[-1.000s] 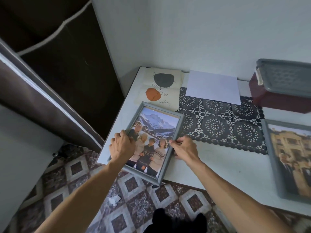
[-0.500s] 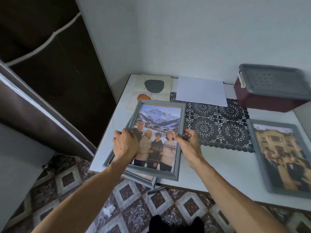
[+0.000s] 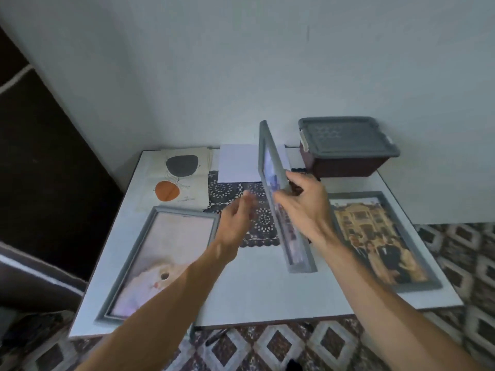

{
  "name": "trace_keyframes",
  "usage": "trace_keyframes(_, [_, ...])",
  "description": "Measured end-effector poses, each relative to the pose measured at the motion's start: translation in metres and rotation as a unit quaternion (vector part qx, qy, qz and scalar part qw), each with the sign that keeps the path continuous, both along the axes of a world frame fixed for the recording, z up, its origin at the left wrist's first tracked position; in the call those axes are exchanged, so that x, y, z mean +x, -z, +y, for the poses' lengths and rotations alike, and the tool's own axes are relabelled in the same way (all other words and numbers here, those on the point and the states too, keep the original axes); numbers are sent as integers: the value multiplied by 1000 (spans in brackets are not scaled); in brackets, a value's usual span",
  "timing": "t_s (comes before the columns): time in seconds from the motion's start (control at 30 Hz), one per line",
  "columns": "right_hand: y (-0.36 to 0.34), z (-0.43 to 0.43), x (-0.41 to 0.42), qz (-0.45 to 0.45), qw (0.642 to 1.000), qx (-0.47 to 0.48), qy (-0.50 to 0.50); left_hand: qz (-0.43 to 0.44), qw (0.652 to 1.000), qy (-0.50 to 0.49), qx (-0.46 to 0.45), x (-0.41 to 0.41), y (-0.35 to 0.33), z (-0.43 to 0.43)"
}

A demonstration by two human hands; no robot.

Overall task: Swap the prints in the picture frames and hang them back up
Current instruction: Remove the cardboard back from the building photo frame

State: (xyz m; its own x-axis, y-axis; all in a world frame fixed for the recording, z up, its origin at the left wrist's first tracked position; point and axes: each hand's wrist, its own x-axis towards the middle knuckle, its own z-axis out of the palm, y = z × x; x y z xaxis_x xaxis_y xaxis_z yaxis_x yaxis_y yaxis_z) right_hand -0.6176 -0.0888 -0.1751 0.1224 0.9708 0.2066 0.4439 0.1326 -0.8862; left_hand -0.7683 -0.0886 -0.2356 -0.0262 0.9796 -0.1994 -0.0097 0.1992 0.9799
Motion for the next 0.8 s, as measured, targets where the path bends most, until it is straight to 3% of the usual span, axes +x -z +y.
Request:
trace_keyframes(0.07, [7,-3,1,-89,996,17,11,-88,995,43,-25,17,-17,5])
trace_keyframes(0.17, [29,-10,-2,-162,987,20,5,-106,992,60,-35,33,-26,9])
trace_keyframes(0.5, [91,-12,-6,-86,983,-93,-133,5,992,-50,-120,15,36,15])
trace_keyframes(0.6, [112,-4,17,-135,979,-131,-78,55,989,-52,-128,6,57,17])
trace_keyframes(0.73, [143,10,53,-251,950,-185,28,44,984,-72,-158,1,86,17])
trace_keyframes(0.8, [156,15,67,-236,941,-237,56,36,977,-93,-186,0,98,17])
